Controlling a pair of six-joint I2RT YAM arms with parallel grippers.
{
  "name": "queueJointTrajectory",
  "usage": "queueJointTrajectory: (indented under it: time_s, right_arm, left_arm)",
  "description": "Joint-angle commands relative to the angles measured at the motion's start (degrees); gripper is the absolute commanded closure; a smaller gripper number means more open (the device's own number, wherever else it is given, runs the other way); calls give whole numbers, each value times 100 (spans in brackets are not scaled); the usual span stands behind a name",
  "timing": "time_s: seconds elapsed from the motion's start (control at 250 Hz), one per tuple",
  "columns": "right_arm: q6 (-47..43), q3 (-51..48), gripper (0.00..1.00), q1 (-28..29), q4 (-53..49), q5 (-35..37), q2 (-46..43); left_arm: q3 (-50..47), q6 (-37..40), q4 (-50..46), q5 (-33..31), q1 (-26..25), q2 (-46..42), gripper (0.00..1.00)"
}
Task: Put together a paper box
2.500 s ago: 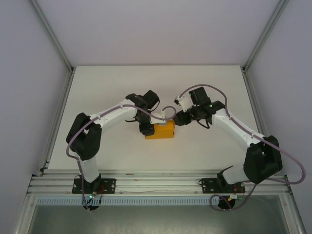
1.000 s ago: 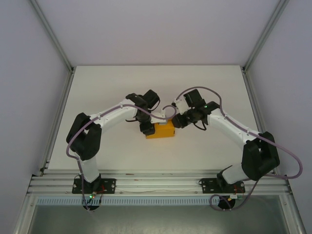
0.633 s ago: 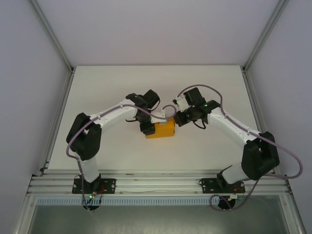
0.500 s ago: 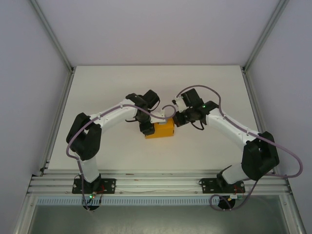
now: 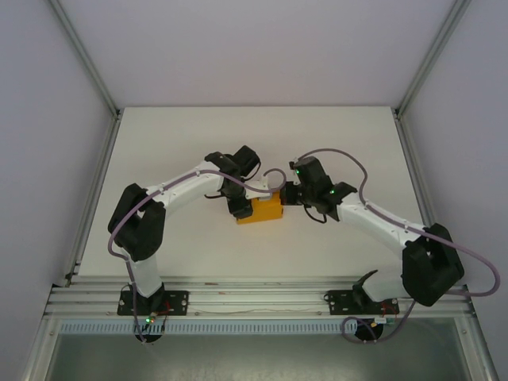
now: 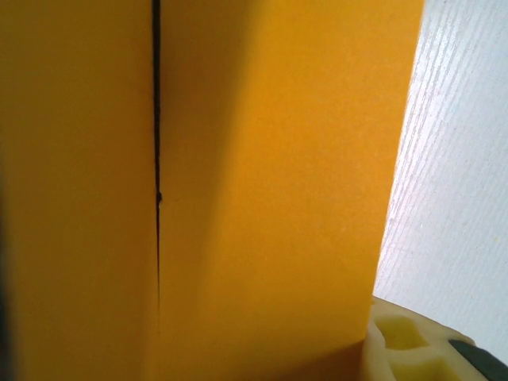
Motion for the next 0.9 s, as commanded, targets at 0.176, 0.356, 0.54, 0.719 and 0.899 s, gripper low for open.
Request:
queueJointTrajectory:
  time_s: [0.176,0.356,0.54,0.719,0.899]
  right_arm:
    - [-958,-1186,100,287,1002,81,135]
    - [-1080,-1467,100,447,1158,425,219]
    - [-968,-1279,100,658,1092,974,225]
    - [-880,-1084,100,867,932,1556,208]
    - [-860,-1183,100,1053,1026,1942,-4]
  left_arm:
    - [-109,-205,615,38,-86,26,57]
    - [-146,-394,755,-83,-84,-85,46]
    - [-160,-746,1052,-309,-82,-300,26]
    - [-364,-1438,1397,-588,-117,-762,0]
    - [-1014,-2632,2009,-1276,-138,-1830,0]
